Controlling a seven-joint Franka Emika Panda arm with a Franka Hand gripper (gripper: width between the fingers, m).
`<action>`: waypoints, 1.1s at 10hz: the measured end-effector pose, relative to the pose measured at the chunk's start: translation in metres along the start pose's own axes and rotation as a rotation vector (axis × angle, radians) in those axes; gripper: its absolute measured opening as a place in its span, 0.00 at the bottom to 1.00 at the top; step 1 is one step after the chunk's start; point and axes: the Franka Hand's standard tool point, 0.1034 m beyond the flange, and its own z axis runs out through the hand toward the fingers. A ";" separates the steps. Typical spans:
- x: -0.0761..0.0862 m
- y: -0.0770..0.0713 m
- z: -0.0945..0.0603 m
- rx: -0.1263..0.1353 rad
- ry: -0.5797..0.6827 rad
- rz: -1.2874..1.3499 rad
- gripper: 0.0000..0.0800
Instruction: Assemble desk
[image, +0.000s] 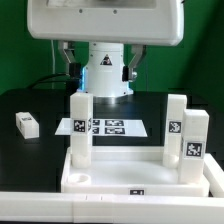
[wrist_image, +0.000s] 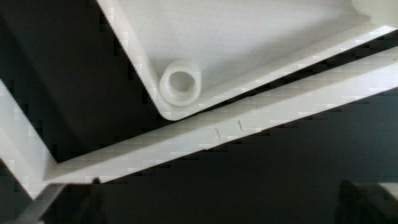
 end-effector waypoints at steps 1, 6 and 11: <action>0.000 0.001 0.001 -0.001 -0.001 0.001 0.81; -0.010 0.110 0.016 -0.023 -0.009 -0.379 0.81; -0.009 0.144 0.039 -0.045 -0.020 -0.445 0.81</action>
Offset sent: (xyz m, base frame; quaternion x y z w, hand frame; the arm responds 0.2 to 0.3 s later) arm -0.0579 -0.0714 -0.0123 0.0094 -0.0038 -0.1689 0.9856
